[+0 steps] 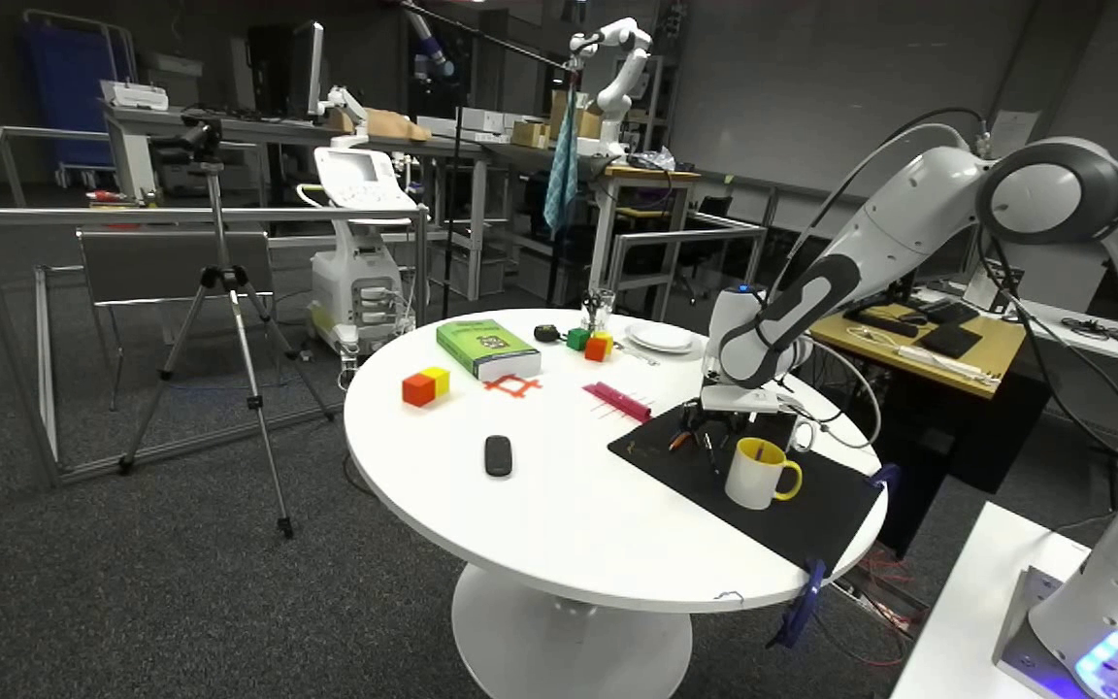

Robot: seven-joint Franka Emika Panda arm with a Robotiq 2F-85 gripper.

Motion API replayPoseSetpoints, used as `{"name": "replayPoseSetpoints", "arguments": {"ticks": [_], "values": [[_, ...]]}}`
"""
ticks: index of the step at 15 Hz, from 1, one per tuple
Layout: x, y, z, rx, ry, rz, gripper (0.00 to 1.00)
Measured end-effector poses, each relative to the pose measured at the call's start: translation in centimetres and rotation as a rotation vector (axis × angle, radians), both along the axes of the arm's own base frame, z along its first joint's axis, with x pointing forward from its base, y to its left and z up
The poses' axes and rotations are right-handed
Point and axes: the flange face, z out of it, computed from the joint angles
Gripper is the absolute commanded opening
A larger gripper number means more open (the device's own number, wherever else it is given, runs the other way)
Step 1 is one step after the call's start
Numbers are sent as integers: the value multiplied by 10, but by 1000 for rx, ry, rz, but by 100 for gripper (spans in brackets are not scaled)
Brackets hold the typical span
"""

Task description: Put the pen inside the black mug

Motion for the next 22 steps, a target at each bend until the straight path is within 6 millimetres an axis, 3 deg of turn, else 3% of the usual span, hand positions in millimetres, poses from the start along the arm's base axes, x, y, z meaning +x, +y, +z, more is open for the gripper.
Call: {"name": "replayPoseSetpoints", "arguments": {"ticks": [3,12,19,20,22], "values": [[0,0,0,0,0,0,1],[0,-4,10,-10,20,6,0],[3,-11,34,-23,-7,3,0],[4,-11,38,-22,-12,4,25],[3,-8,43,-18,-17,8,32]]}}
